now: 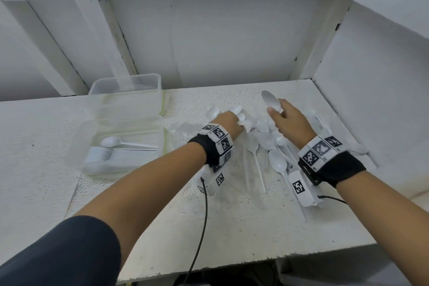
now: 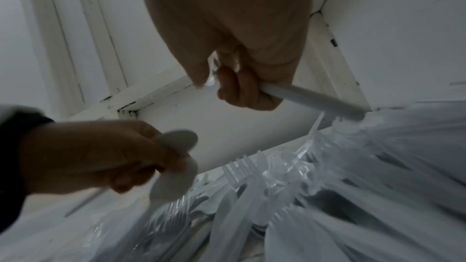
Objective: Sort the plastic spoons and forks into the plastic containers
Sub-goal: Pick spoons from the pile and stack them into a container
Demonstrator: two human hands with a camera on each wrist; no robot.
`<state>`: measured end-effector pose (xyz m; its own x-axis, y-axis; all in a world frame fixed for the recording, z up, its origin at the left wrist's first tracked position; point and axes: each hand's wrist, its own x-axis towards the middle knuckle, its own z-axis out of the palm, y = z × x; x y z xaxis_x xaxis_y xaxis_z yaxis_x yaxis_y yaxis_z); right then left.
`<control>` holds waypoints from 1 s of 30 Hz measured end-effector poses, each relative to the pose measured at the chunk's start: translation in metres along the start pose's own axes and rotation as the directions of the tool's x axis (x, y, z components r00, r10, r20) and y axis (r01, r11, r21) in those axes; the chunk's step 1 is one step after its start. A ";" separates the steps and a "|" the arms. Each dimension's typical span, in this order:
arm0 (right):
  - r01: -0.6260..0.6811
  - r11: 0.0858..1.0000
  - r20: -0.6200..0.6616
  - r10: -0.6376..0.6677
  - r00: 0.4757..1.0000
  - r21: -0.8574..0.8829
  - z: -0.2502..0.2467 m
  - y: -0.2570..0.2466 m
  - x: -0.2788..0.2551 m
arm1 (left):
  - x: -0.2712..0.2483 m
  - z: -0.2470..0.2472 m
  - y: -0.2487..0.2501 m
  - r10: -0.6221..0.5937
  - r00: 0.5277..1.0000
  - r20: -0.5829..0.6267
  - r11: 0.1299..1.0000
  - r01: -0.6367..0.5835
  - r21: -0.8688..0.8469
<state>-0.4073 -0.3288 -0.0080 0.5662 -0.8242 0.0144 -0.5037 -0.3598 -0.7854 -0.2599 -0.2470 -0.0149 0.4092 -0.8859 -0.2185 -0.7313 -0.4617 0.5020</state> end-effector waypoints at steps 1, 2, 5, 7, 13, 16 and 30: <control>-0.013 0.998 0.000 0.013 1.000 -0.067 0.000 -0.002 0.002 | -0.003 -0.007 -0.001 0.004 0.999 -0.046 0.999 -0.007 -0.053; -0.024 0.988 0.004 0.024 1.000 -0.151 0.002 -0.005 0.003 | -0.005 -0.013 -0.004 -0.006 0.996 -0.090 0.993 -0.005 -0.114; -0.045 0.931 0.137 0.101 0.985 -0.362 0.014 -0.008 0.008 | -0.011 -0.033 -0.016 -0.063 0.960 -0.271 0.963 -0.013 -0.270; -0.017 0.867 0.268 0.172 0.948 -0.498 0.029 -0.008 0.008 | -0.016 -0.045 -0.025 -0.105 0.924 -0.368 0.939 -0.030 -0.343; 0.067 0.734 0.295 0.186 0.937 -0.676 0.067 -0.005 0.006 | -0.024 -0.052 -0.047 -0.201 0.888 -0.414 0.854 -0.048 -0.518; 0.024 0.776 0.289 0.206 0.935 -0.630 0.068 -0.003 0.013 | -0.026 -0.048 -0.050 -0.283 0.895 -0.345 0.789 0.013 -0.614; -0.309 0.816 0.304 0.173 0.937 0.488 0.023 -0.037 -0.002 | -0.032 -0.041 -0.046 -0.278 0.950 -0.144 0.571 0.043 -0.820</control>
<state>-0.3753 -0.3037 0.0069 0.6413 -0.7017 -0.3104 -0.2676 0.1746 -0.9476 -0.2166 -0.1956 0.0030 0.6705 -0.7065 -0.2265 0.0469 -0.2643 0.9633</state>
